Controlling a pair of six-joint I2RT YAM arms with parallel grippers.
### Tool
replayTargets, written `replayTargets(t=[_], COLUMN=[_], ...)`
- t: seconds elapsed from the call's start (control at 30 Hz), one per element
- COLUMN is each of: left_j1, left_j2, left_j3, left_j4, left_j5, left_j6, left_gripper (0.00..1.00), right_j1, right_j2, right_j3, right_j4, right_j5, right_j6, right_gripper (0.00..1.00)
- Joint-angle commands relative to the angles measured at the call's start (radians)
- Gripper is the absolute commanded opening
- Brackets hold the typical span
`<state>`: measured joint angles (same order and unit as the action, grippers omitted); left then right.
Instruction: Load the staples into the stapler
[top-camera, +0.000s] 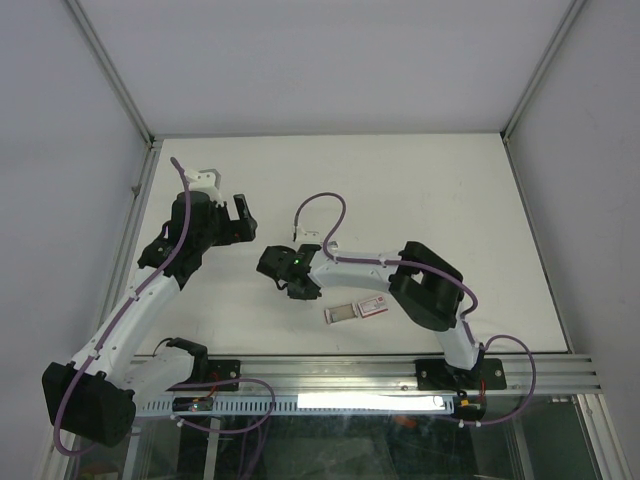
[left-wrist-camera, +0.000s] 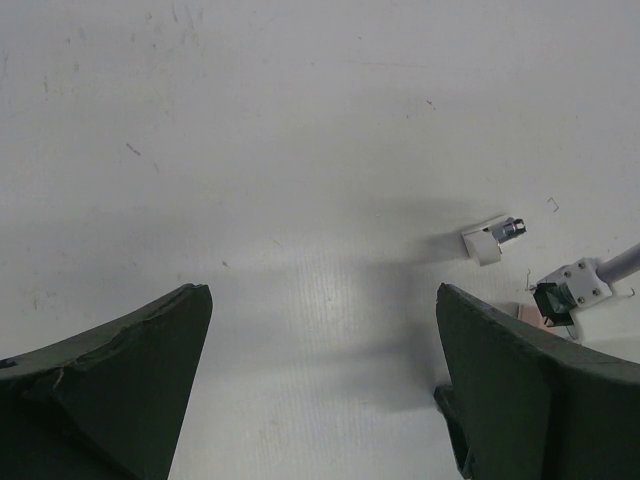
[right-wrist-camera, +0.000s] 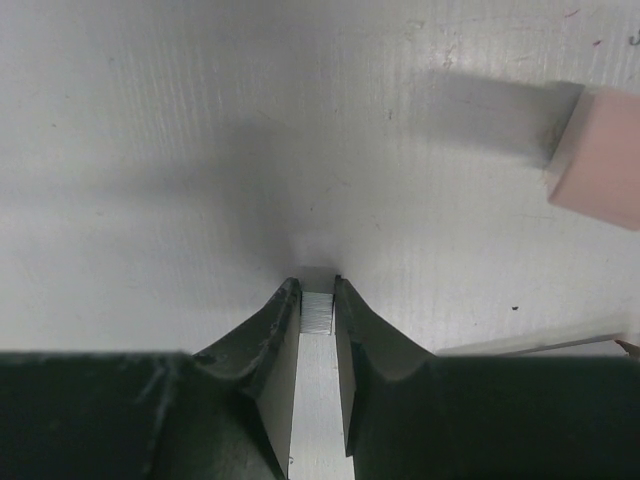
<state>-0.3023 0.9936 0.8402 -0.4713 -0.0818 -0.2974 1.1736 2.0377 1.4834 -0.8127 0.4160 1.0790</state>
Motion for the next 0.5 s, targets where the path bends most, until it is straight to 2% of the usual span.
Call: replayTargets(t=[0.0,0.23,0.47], left_j1=[-0.009,-0.009,-0.007], left_j2=[-0.013,-0.013,-0.006], left_j3=[0.010,0.010,0.009], left_j4=[0.025,0.025,0.023], left_j5=[-0.016,-0.017,-0.009], left_j6=[0.021,0.020,0.023], left_gripper=[0.99,0.99,0.99], right_j1=[-0.001,-0.002,-0.002], right_j2=[0.003,-0.008,-0.184], right_j3=[0.038,0.026,-0.104], right_j4=[0.014,0.063,0.296], right_j5=[0.046,0.030,-0.036], right_j6=[0.013,-0.041,-0.316], right_gripper=[0.22,0.20,0.18])
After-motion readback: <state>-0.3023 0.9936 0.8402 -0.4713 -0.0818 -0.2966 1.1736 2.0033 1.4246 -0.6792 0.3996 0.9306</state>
